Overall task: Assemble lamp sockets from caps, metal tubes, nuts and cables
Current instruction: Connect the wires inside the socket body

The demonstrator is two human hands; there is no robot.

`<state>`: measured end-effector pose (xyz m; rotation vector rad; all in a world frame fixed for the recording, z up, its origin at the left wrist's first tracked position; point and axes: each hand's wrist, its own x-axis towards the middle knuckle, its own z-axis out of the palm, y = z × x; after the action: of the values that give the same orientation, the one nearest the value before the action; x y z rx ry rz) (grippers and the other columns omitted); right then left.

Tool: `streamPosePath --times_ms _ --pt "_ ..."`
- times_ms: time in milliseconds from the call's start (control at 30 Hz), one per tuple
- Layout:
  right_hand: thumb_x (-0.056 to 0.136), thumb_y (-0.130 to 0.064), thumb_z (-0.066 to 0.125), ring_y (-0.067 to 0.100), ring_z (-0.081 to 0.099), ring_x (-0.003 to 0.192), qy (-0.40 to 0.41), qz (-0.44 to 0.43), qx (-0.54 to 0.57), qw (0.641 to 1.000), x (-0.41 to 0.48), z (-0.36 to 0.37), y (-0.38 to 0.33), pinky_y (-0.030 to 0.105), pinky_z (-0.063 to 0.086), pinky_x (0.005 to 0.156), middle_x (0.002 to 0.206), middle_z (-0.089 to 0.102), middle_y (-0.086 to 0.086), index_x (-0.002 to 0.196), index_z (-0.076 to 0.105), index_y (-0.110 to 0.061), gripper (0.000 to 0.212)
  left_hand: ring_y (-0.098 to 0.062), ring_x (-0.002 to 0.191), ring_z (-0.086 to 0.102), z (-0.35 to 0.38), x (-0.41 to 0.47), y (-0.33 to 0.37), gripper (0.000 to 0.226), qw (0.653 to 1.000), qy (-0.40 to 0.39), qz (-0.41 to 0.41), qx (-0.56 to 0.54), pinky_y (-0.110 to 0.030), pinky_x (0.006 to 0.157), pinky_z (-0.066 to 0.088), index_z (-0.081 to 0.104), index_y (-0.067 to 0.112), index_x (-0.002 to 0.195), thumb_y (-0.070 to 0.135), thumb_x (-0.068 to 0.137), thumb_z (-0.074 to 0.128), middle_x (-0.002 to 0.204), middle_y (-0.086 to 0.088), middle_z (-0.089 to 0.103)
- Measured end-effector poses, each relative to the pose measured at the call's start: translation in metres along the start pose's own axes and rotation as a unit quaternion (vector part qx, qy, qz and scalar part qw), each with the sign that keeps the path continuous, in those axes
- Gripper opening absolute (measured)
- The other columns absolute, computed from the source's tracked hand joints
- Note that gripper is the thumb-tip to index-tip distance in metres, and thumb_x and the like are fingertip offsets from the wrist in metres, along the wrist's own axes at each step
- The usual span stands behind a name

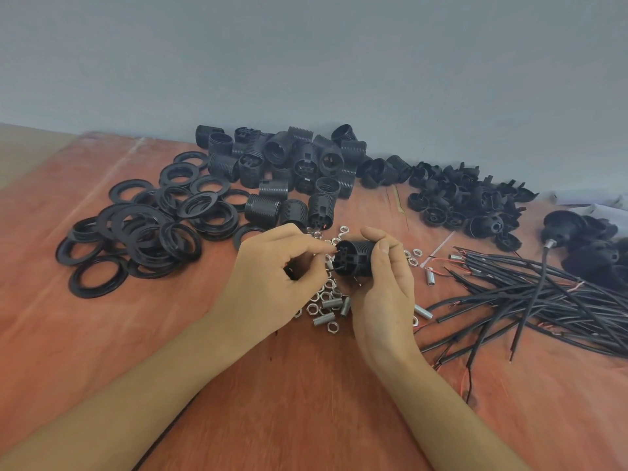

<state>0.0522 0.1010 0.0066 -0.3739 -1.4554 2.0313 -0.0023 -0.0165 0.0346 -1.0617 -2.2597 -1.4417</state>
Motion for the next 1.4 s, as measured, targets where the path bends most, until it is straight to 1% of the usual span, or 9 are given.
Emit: streamPosePath --times_ms 100,233,433,633,733,867,1000,1200,1400 --pt "0.106 -0.017 0.034 0.027 0.059 0.099 0.0 -0.004 -0.006 1.0 0.0 0.0 0.0 0.06 0.041 0.1 0.099 0.067 0.003 0.098 0.062 -0.02 0.029 -0.004 0.068 0.049 -0.001 0.0 -0.003 0.009 1.0 -0.007 0.02 0.01 -0.024 0.067 0.042 0.077 0.005 0.087 0.001 0.083 0.069 0.073 0.025 0.046" --pt "0.106 -0.02 0.036 0.026 0.058 0.099 0.013 -0.004 -0.014 1.0 0.0 0.0 0.001 0.064 0.041 0.101 0.102 0.065 0.006 0.096 0.064 -0.023 0.03 -0.004 0.069 0.05 0.001 0.0 -0.006 0.011 0.999 -0.005 0.028 0.015 -0.024 0.068 0.043 0.076 0.008 0.09 0.001 0.083 0.07 0.075 0.027 0.047" --pt "0.106 -0.02 0.035 0.027 0.059 0.099 0.016 -0.014 -0.025 0.999 0.001 0.0 0.003 0.066 0.041 0.1 0.101 0.066 0.005 0.097 0.063 -0.023 0.03 -0.012 0.058 0.053 0.001 -0.001 -0.01 0.017 0.998 -0.005 0.05 0.026 -0.008 0.06 0.038 0.077 0.008 0.091 -0.004 0.081 0.071 0.065 0.003 0.055" --pt "0.107 -0.02 0.035 0.026 0.061 0.099 0.011 -0.022 -0.048 0.999 0.0 -0.001 0.003 0.066 0.042 0.098 0.099 0.067 0.003 0.1 0.062 -0.02 0.028 -0.013 0.06 0.054 0.001 -0.001 -0.012 0.017 0.999 0.001 0.04 0.018 -0.006 0.058 0.036 0.077 0.008 0.09 -0.004 0.081 0.071 0.065 0.0 0.058" --pt "0.106 -0.018 0.035 0.023 0.062 0.098 0.004 -0.041 -0.069 0.997 0.0 -0.001 0.002 0.058 0.047 0.098 0.1 0.067 0.006 0.101 0.061 -0.018 0.027 -0.014 0.06 0.054 0.001 -0.001 -0.012 0.016 0.999 0.0 0.041 0.017 -0.009 0.057 0.039 0.077 0.008 0.09 -0.004 0.081 0.071 0.065 0.0 0.058" --pt "0.105 -0.014 0.035 0.01 0.063 0.092 -0.016 -0.106 -0.113 0.988 -0.001 -0.001 0.001 0.024 0.05 0.084 0.096 0.066 -0.001 0.102 0.059 -0.012 0.024 -0.013 0.061 0.054 0.0 0.0 -0.013 0.007 0.999 -0.002 0.036 0.01 -0.016 0.057 0.042 0.076 0.01 0.085 0.004 0.082 0.075 0.064 0.001 0.058" --pt "0.101 -0.021 0.037 0.012 0.061 0.092 -0.028 -0.133 -0.143 0.98 -0.001 -0.001 0.003 0.025 0.048 0.083 0.099 0.065 0.003 0.101 0.059 -0.02 0.022 -0.015 0.063 0.057 0.0 -0.001 -0.01 0.004 1.0 0.001 0.017 0.009 -0.016 0.055 0.042 0.073 0.011 0.08 0.007 0.082 0.075 0.063 0.003 0.061" --pt "0.101 -0.023 0.037 0.019 0.062 0.095 -0.032 -0.139 -0.154 0.978 -0.001 -0.002 0.005 0.033 0.05 0.087 0.102 0.066 0.007 0.102 0.06 -0.02 0.023 -0.016 0.065 0.06 -0.001 0.0 -0.01 0.008 1.0 -0.008 0.012 -0.011 -0.009 0.055 0.042 0.074 0.01 0.083 0.007 0.079 0.067 0.066 0.002 0.065" --pt "0.101 -0.022 0.037 0.012 0.061 0.09 -0.029 -0.148 -0.158 0.976 -0.001 -0.002 0.004 0.024 0.048 0.081 0.099 0.065 0.002 0.102 0.06 -0.02 0.023 -0.015 0.064 0.066 0.0 -0.001 -0.013 0.01 0.997 -0.009 -0.042 -0.057 -0.014 0.055 0.048 0.074 0.014 0.079 0.004 0.082 0.072 0.067 0.006 0.069"
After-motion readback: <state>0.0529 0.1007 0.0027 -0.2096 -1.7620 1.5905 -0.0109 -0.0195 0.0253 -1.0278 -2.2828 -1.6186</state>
